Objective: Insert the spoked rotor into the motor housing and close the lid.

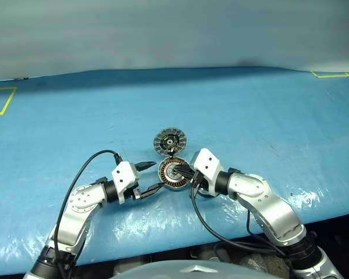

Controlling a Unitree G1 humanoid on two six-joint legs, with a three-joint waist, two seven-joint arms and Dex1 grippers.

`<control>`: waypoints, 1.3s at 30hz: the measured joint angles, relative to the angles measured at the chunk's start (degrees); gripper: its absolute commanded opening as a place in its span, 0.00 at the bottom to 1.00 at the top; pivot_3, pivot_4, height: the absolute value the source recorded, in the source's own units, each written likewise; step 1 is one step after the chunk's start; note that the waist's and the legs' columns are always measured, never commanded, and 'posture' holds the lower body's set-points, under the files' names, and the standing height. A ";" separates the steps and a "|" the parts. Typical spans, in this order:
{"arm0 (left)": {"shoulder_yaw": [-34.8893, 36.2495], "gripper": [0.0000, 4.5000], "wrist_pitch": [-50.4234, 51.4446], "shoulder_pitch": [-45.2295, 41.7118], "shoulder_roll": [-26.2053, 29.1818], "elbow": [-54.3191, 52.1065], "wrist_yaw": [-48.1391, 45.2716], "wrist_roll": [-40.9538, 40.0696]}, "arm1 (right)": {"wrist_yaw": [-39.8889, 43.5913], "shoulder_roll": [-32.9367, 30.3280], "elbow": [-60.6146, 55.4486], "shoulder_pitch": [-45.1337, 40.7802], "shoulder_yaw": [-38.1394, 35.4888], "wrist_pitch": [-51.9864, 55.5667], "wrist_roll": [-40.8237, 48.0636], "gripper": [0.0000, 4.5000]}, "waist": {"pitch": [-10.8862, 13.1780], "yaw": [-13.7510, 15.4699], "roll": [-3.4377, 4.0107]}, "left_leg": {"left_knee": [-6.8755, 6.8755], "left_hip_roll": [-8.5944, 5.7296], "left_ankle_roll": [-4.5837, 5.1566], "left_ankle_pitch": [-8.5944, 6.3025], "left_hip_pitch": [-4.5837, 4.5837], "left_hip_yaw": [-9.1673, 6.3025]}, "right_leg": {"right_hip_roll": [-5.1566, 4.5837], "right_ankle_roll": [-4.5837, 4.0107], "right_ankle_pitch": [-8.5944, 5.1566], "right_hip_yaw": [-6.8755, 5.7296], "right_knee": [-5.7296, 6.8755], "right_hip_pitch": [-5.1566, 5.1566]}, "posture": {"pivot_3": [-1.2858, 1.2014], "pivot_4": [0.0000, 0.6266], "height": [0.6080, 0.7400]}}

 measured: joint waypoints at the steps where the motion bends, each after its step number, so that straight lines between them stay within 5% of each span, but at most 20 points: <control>1: -0.01 0.74 -0.40 0.22 -0.06 0.13 0.47 0.07 | 0.19 0.12 0.70 -0.44 0.41 -0.11 -0.25 0.01 | 0.00 -0.04 0.00 | 0.00 0.00 0.01 0.00 0.00 0.00 | 0.00 0.00 0.00 0.00 0.01 0.00 | 0.52 0.24 1.00; 24: -1.25 0.74 -1.31 0.66 0.83 0.24 3.27 5.04 | -0.04 2.26 10.06 -2.37 3.02 -4.72 -6.08 0.01 | -0.03 -0.13 -0.01 | 0.00 0.00 0.00 0.00 0.07 0.01 | 0.00 0.00 0.01 -0.01 0.02 0.06 | 0.52 0.24 1.00; 39: -1.88 0.74 -2.43 0.05 -0.19 0.63 3.51 6.02 | -0.33 7.46 9.50 3.94 -6.98 0.92 5.16 0.01 | -0.15 -0.08 -0.05 | -0.05 0.06 0.16 -0.09 0.46 0.03 | -0.01 -0.06 -0.01 0.08 0.05 0.32 | 0.52 0.24 1.00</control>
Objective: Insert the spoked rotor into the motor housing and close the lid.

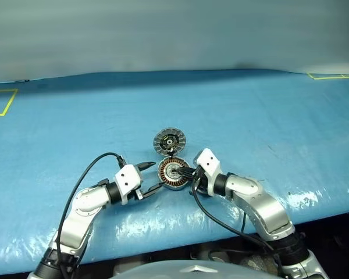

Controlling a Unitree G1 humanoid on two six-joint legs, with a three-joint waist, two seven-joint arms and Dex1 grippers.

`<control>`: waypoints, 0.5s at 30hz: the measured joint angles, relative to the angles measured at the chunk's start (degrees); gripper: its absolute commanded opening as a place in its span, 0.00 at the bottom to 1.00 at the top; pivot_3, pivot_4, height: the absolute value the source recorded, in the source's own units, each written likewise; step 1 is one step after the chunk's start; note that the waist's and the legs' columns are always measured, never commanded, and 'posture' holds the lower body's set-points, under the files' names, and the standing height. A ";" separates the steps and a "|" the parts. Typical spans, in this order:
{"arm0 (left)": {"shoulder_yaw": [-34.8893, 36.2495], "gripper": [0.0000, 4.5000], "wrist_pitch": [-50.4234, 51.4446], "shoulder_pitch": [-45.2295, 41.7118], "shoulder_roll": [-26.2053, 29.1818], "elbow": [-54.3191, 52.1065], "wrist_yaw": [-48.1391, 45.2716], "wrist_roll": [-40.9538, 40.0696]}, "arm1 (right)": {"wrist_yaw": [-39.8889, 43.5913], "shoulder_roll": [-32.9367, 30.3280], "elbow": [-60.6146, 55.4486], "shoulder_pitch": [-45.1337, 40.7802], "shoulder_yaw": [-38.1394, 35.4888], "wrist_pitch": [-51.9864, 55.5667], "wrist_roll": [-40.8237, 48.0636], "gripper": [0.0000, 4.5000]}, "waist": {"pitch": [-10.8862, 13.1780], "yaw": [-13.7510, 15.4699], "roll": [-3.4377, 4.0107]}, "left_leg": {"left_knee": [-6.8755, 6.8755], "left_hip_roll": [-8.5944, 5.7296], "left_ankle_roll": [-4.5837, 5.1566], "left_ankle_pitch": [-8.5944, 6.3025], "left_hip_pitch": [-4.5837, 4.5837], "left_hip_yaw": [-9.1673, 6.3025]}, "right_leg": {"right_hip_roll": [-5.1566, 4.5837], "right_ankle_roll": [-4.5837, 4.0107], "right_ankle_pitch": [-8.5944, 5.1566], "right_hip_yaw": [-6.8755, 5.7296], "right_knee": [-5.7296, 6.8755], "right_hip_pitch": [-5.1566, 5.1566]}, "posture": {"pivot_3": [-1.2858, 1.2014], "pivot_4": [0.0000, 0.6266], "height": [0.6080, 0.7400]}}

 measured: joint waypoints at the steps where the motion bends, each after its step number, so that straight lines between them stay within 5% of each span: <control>1: -0.01 0.74 -0.05 -0.01 -0.03 0.04 0.07 0.08 | -0.14 0.45 -0.07 0.38 -0.64 0.00 0.88 0.01 | 0.01 -0.02 0.01 | 0.00 -0.01 -0.01 0.01 -0.11 0.01 | 0.00 0.00 0.02 0.02 0.01 -0.08 | 0.52 0.24 1.00; 5: -0.29 0.74 -0.55 -0.18 -0.05 0.22 -0.13 0.15 | -0.89 -0.74 -6.92 1.08 -5.75 -0.14 3.85 0.01 | 0.08 0.01 0.13 | 0.01 -0.05 -0.04 0.03 -0.45 0.02 | -0.01 0.11 0.15 0.02 -0.04 -0.37 | 0.52 0.24 1.00; 10: -0.35 0.74 -0.57 -1.10 -0.85 0.24 -0.54 -1.72 | 1.83 -16.04 -12.51 0.43 -9.97 5.07 3.24 0.01 | 0.11 0.43 0.11 | 0.02 -0.10 0.06 -0.03 -0.49 0.02 | -0.08 -0.01 0.06 -0.04 -0.14 -0.35 | 0.52 0.24 1.00; 15: -0.53 0.74 -0.99 -1.66 -1.88 0.49 -1.69 -3.75 | 6.65 -27.16 -12.71 -0.04 -8.51 4.17 -0.19 0.28 | 0.13 0.41 0.11 | 0.00 -0.04 0.05 -0.03 -0.48 0.02 | 0.03 -0.06 0.03 -0.06 -0.10 -0.38 | 0.52 0.24 1.00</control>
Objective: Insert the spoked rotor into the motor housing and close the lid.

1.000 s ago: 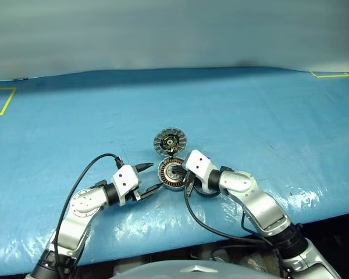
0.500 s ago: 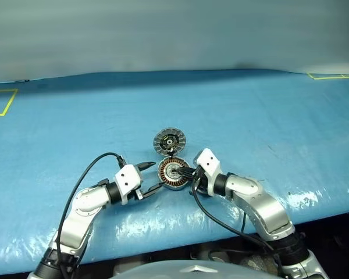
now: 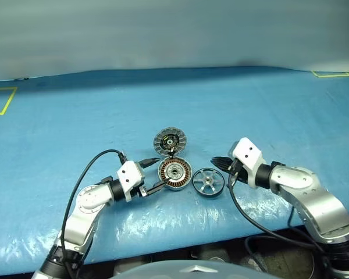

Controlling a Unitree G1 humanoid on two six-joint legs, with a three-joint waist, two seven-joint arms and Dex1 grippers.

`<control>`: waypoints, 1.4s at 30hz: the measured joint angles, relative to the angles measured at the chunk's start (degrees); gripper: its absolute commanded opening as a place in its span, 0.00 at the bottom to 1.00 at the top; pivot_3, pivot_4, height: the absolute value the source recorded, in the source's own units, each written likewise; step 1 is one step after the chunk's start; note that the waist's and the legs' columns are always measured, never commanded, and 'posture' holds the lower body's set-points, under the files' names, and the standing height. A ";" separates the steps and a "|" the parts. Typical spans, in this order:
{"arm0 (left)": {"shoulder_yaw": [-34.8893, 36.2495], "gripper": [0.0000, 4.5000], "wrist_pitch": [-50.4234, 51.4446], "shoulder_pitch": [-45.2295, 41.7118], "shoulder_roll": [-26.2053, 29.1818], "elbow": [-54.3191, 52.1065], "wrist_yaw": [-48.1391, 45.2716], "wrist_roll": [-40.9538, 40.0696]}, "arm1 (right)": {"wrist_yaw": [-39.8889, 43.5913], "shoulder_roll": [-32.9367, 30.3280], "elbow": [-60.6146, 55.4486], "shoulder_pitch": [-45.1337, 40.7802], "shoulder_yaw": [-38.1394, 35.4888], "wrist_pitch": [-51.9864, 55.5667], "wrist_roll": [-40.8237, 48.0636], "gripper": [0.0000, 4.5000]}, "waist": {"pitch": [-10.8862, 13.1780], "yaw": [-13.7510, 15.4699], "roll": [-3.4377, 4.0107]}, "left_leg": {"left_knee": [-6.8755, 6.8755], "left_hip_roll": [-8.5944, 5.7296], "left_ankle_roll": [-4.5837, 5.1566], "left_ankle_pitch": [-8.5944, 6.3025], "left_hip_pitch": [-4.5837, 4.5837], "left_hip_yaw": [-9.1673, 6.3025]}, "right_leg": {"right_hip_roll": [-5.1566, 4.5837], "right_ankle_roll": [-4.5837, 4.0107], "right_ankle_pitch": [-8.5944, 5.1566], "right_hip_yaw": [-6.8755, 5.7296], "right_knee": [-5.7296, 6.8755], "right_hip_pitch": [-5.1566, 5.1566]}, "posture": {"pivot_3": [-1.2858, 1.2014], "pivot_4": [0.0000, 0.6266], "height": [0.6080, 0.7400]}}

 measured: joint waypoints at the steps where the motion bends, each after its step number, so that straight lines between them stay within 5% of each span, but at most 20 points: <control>1: -0.05 0.74 -0.05 0.00 0.20 0.11 -0.31 0.03 | 0.76 -0.86 0.00 -0.20 0.46 -0.20 -0.49 0.35 | 0.00 0.00 -0.01 | 0.00 0.00 -0.01 0.01 0.00 -0.01 | 0.02 -0.01 -0.01 -0.01 0.00 0.01 | 0.52 0.24 1.00; 6: -1.30 0.74 -0.05 0.07 0.19 0.05 -1.42 0.03 | 5.31 -3.25 -0.52 -3.23 5.03 -1.16 -1.60 0.72 | 0.02 0.09 -0.04 | 0.02 0.01 0.00 0.00 0.00 0.00 | -0.01 0.01 0.00 0.02 -0.01 0.02 | 0.52 0.24 1.00; 19: -2.30 0.74 -0.87 2.04 -0.02 0.03 -0.03 2.70 | 13.01 -7.04 0.16 -9.31 11.39 -2.24 -5.06 0.72 | 0.04 0.24 -0.06 | 0.02 0.02 0.00 0.00 -0.02 -0.03 | -0.06 0.01 0.00 -0.03 -0.04 0.01 | 0.52 0.24 1.00; 32: -2.71 0.74 -2.35 1.07 -0.11 1.87 1.26 5.61 | 12.54 -3.79 7.06 -9.27 15.81 -1.57 -8.71 0.72 | 0.04 0.28 -0.06 | 0.04 -0.01 -0.01 0.01 -0.02 -0.01 | -0.07 0.02 0.01 -0.02 -0.03 0.03 | 0.52 0.24 1.00; 40: -2.94 0.74 -3.04 1.10 -0.23 2.21 1.35 5.72 | 13.39 -5.17 5.70 -8.48 15.23 -3.73 -10.65 0.34 | -0.02 0.10 -0.15 | 0.04 0.05 -0.03 0.02 0.07 -0.04 | -0.04 0.01 0.01 -0.05 -0.02 0.10 | 0.52 0.24 1.00; 42: -2.94 0.74 -3.50 1.09 -0.25 2.25 1.37 5.72 | 13.13 -4.65 5.66 -8.18 14.72 -3.76 -10.58 0.31 | -0.04 0.05 -0.20 | 0.04 0.07 -0.05 0.03 0.09 -0.04 | -0.02 0.01 0.01 -0.04 -0.02 0.11 | 0.52 0.24 1.00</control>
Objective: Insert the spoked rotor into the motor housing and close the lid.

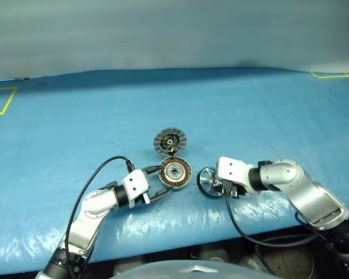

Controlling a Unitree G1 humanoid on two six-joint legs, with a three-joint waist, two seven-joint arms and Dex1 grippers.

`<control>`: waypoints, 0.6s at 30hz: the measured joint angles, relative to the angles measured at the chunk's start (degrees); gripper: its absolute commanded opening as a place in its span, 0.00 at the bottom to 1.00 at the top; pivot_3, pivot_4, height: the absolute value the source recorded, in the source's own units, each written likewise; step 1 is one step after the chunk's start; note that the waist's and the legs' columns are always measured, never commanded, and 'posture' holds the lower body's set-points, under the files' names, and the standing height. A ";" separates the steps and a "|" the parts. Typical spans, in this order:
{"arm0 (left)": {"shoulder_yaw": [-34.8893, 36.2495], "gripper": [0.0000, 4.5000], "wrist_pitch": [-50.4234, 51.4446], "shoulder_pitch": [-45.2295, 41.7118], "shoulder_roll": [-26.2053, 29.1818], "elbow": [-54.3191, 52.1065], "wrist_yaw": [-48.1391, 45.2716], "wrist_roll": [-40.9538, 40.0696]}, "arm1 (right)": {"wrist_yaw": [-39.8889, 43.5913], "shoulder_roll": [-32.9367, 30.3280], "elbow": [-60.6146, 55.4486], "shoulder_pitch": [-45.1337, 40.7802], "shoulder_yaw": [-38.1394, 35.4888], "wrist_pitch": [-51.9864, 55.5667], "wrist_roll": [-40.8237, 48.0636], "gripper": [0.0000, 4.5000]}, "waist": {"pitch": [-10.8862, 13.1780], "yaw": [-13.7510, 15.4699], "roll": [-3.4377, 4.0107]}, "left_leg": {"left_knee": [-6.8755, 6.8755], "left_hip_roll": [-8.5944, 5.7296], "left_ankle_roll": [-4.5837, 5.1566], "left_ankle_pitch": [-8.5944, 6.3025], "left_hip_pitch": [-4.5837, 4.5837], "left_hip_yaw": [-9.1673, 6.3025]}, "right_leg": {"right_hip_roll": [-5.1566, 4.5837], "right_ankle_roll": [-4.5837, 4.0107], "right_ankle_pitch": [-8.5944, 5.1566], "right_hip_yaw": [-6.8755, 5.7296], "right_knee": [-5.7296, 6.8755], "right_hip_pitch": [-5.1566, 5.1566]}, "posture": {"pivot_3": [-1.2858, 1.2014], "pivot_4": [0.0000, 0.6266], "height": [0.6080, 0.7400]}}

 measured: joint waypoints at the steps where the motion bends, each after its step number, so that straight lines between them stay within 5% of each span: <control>1: 0.06 0.74 -0.13 -0.03 -0.06 0.15 0.09 -0.02 | -0.37 1.00 0.09 0.43 -0.91 0.32 0.41 0.31 | -0.01 0.00 -0.02 | 0.00 0.02 -0.02 0.01 0.00 0.00 | 0.01 0.00 0.00 0.00 0.00 0.00 | 0.52 0.24 1.00; 8: 0.78 0.74 -0.52 -0.28 0.05 0.83 1.14 -0.07 | -5.14 7.53 0.46 2.53 -5.28 2.62 3.01 0.30 | 0.00 0.08 0.00 | 0.00 0.01 -0.04 0.02 -0.03 0.00 | 0.02 -0.02 0.01 0.02 0.06 -0.05 | 0.52 0.24 1.00; 14: 2.08 0.74 -0.41 -0.33 -0.12 0.91 2.27 -0.92 | -10.15 17.53 -2.04 8.17 -17.57 7.61 13.83 0.30 | 0.06 0.25 0.09 | -0.01 -0.01 -0.01 0.00 -0.12 -0.02 | -0.01 0.04 0.05 -0.01 0.03 -0.08 | 0.52 0.24 1.00; 18: 3.19 0.74 -0.25 -0.19 0.68 0.88 2.25 -1.38 | -9.83 15.66 -5.37 13.01 -20.87 7.72 16.54 0.30 | 0.06 0.45 0.10 | 0.00 -0.06 0.06 -0.04 -0.11 -0.02 | -0.05 0.01 0.01 -0.03 -0.02 -0.05 | 0.52 0.24 1.00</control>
